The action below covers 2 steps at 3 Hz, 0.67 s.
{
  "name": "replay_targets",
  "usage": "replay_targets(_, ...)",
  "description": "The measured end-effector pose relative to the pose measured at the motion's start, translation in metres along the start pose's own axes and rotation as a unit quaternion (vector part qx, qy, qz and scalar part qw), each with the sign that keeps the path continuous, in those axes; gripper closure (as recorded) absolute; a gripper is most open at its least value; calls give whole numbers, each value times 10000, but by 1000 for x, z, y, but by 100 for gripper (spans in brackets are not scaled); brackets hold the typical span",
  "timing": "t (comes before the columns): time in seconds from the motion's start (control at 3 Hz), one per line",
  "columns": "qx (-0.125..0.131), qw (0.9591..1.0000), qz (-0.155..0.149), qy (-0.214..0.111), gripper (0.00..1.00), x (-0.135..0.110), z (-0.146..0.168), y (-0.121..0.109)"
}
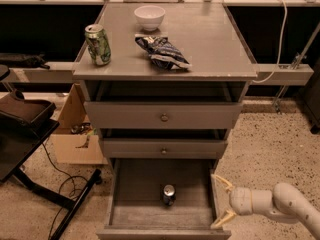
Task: Place pepsi can into bottom drawer
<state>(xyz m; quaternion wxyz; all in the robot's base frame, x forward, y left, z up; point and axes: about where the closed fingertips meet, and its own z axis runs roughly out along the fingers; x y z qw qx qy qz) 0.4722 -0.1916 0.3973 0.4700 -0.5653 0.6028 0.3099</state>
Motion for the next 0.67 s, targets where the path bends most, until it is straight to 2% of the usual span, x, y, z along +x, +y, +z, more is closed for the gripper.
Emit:
replay_targets(0.33,180,9976,-28,669,0,-47,-42,17)
replay_targets(0.67,726,9865,-575,1352,0,-115,-62,13)
